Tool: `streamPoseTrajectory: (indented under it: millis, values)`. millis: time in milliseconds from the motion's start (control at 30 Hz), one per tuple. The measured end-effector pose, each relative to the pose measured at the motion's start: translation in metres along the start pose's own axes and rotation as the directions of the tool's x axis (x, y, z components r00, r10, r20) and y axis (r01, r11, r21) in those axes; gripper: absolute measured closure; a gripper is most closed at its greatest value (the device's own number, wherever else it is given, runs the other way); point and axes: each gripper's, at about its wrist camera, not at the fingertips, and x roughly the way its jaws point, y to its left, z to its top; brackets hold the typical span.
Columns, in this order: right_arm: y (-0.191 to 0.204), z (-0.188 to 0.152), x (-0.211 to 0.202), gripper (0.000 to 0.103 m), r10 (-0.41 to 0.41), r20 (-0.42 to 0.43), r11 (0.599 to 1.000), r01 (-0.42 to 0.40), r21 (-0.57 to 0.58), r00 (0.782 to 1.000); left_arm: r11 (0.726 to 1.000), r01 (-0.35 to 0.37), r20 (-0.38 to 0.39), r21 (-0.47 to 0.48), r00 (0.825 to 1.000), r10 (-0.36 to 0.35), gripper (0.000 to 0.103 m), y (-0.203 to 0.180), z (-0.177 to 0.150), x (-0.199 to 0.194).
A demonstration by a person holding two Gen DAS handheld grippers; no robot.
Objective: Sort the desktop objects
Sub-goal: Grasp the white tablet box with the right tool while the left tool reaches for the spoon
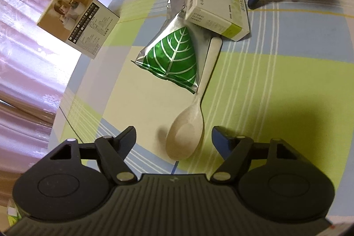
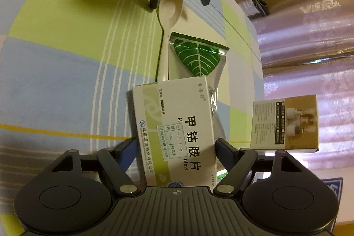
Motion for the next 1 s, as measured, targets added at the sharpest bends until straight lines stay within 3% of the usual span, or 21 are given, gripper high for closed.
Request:
streamPoseTrajectory:
  millis: [167, 433, 467, 533, 633, 767, 833, 900, 1000]
  values:
    - [0.0, 0.0, -0.001, 0.031, 0.0, 0.011, 1.0, 0.0, 0.017, 1.0, 0.994, 0.085, -0.037, -0.069, 0.995, -0.087, 0.038, 0.017, 0.003, 0.007]
    - [-0.003, -0.001, -0.007, 0.033, 0.0, 0.007, 0.996, 0.0, 0.088, 1.0, 0.973, 0.154, -0.057, -0.173, 0.984, -0.166, 0.073, 0.024, 0.006, 0.009]
    - [-0.004, -0.001, -0.009, 0.033, 0.007, 0.0, 0.994, -0.007, 0.106, 1.0, 0.971, 0.151, -0.063, -0.183, 0.984, -0.165, 0.075, 0.023, 0.006, 0.008]
    - [-0.008, -0.001, -0.015, 0.033, 0.037, -0.011, 0.984, -0.035, 0.174, 0.999, 0.959, 0.164, -0.067, -0.23, 0.981, -0.184, 0.092, 0.019, 0.005, 0.004]
    - [-0.016, 0.001, -0.029, 0.033, 0.103, -0.021, 0.948, -0.092, 0.304, 0.994, 0.935, 0.177, -0.054, -0.308, 0.978, -0.203, 0.096, 0.008, 0.004, -0.004]
    - [-0.017, 0.005, -0.054, 0.033, 0.184, -0.019, 0.878, -0.155, 0.452, 0.983, 0.891, 0.204, -0.024, -0.406, 0.972, -0.234, 0.096, -0.013, 0.005, -0.022]
    - [-0.018, 0.007, -0.069, 0.033, 0.224, -0.011, 0.823, -0.183, 0.538, 0.974, 0.865, 0.209, -0.016, -0.457, 0.97, -0.243, 0.096, -0.026, 0.008, -0.033]
    - [-0.018, 0.007, -0.08, 0.033, 0.285, 0.004, 0.739, -0.223, 0.636, 0.958, 0.829, 0.224, 0.005, -0.512, 0.966, -0.258, 0.096, -0.043, 0.011, -0.047]
    - [-0.017, 0.001, -0.095, 0.033, 0.387, 0.058, 0.555, -0.283, 0.783, 0.92, 0.762, 0.238, 0.026, -0.603, 0.96, -0.279, 0.096, -0.06, 0.013, -0.063]
